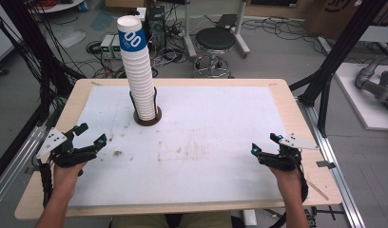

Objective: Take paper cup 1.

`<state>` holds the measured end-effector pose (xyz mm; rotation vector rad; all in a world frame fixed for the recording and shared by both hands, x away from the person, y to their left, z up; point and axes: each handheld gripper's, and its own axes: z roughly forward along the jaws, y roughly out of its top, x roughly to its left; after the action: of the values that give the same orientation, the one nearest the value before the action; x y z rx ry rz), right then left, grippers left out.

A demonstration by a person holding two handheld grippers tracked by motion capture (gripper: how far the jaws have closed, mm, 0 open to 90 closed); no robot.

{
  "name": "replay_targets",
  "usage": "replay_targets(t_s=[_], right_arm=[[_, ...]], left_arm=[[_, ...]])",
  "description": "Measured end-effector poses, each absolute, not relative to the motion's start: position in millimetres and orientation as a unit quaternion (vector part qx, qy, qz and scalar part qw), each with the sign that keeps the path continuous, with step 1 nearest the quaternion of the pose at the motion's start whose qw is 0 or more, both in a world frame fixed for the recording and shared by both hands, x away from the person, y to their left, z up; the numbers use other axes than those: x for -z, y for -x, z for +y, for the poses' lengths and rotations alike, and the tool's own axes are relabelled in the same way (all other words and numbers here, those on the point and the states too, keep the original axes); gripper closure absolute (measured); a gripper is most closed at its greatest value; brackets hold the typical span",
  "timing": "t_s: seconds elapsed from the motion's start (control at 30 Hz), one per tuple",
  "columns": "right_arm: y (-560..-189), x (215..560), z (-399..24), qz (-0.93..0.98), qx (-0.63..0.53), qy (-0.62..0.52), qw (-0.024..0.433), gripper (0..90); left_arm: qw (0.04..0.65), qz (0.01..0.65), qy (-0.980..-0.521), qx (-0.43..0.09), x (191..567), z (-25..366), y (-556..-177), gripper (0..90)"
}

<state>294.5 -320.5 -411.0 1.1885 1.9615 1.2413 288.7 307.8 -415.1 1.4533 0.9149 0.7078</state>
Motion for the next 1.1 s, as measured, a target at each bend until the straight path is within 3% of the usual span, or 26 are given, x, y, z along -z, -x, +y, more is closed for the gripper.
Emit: replay_targets(t_s=[0.7, 1.1], right_arm=[[-290, 416, -325, 0.726, -0.453, -0.446, 0.264, 15.4], [-291, 413, -321, 0.728, -0.453, -0.443, 0.261, 15.4]], left_arm=[[0.612, 0.385, -0.627, -0.291, 416, 298, -300, 12.5], [0.628, 0.385, -0.620, -0.270, 394, 294, -305, 12.5]])
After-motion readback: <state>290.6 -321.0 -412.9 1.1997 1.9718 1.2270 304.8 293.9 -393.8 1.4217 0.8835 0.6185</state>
